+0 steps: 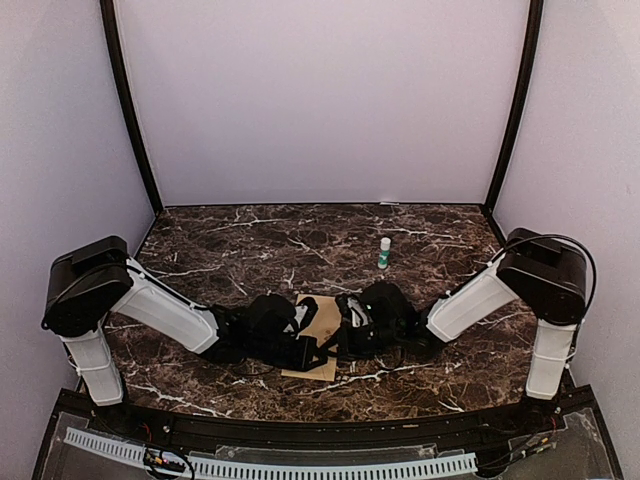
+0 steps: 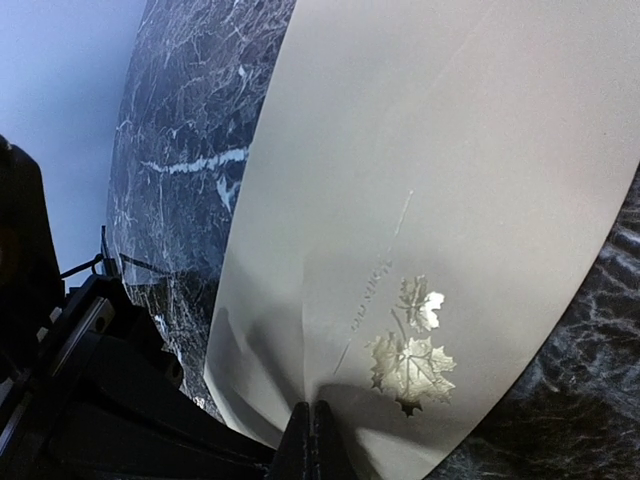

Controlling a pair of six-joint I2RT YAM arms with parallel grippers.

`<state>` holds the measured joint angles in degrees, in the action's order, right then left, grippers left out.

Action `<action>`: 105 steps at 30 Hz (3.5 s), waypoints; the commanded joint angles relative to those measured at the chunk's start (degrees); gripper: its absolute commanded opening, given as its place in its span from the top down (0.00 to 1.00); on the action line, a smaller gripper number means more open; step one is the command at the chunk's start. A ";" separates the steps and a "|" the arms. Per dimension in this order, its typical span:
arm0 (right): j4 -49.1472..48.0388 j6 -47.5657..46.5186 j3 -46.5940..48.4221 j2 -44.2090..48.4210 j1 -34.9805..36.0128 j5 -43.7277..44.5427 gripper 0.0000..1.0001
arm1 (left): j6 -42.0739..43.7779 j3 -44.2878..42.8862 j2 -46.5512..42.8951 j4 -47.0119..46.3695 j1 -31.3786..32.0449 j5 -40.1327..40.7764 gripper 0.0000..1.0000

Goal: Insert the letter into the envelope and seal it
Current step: Seal the envelope flap on the envelope.

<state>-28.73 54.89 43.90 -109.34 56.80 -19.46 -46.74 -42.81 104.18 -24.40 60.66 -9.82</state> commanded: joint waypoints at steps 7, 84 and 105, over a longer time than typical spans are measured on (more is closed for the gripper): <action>5.22 1.67 1.20 -4.20 -2.58 2.59 1.00 | 0.07 3.49 0.70 7.90 0.24 0.90 1.00; 6.62 -3.25 -3.09 -3.89 -9.62 4.16 1.00 | -0.55 5.20 -0.91 6.74 0.27 -0.22 1.00; 6.14 -6.03 -0.45 1.77 -9.96 -2.12 1.00 | 1.62 -0.10 -1.47 8.29 0.24 0.71 0.99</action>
<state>-30.85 51.33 42.92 -109.65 48.03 -21.74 -47.09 -40.93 102.94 -25.52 60.64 -9.85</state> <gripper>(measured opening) 0.002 0.008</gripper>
